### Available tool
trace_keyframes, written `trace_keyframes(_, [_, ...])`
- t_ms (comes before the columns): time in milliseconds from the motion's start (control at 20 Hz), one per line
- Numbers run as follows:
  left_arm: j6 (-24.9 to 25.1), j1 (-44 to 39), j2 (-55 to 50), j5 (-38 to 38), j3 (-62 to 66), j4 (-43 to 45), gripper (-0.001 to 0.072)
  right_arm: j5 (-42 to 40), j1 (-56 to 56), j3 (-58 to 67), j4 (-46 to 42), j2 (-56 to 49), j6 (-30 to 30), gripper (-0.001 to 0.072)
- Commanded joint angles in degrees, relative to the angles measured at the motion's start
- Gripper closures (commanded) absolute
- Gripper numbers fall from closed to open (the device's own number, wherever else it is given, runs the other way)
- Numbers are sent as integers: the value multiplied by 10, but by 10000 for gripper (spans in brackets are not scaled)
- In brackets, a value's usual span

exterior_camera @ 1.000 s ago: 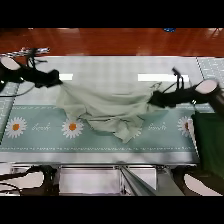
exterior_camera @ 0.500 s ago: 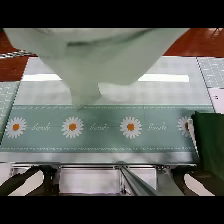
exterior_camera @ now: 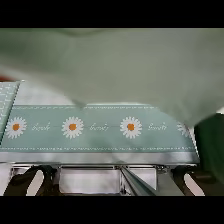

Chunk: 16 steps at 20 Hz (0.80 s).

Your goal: Fold the shirts.

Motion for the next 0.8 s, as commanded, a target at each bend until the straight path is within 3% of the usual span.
trace_keyframes(0, [-8, -17, 49, -53, -16, 55, 689, 85, 0, -35, -40, 47, 33, 689])
trace_keyframes(200, [-17, -35, 48, -60, -151, 49, 689, 118, 0, -223, -25, 85, 54, 689])
trace_keyframes(400, [-17, -35, -14, -17, -345, -14, 689, 10, 0, -448, -21, 75, 53, 690])
trace_keyframes(550, [3, -37, -120, 82, -421, -88, 689, -94, 0, -535, -21, -10, 49, 690])
trace_keyframes(650, [36, -48, -212, 144, -417, -126, 689, -148, 0, -535, -4, -102, 27, 689])
trace_keyframes(750, [35, -61, -308, 186, -395, -130, 689, -214, 0, -529, 27, -196, 9, 689])
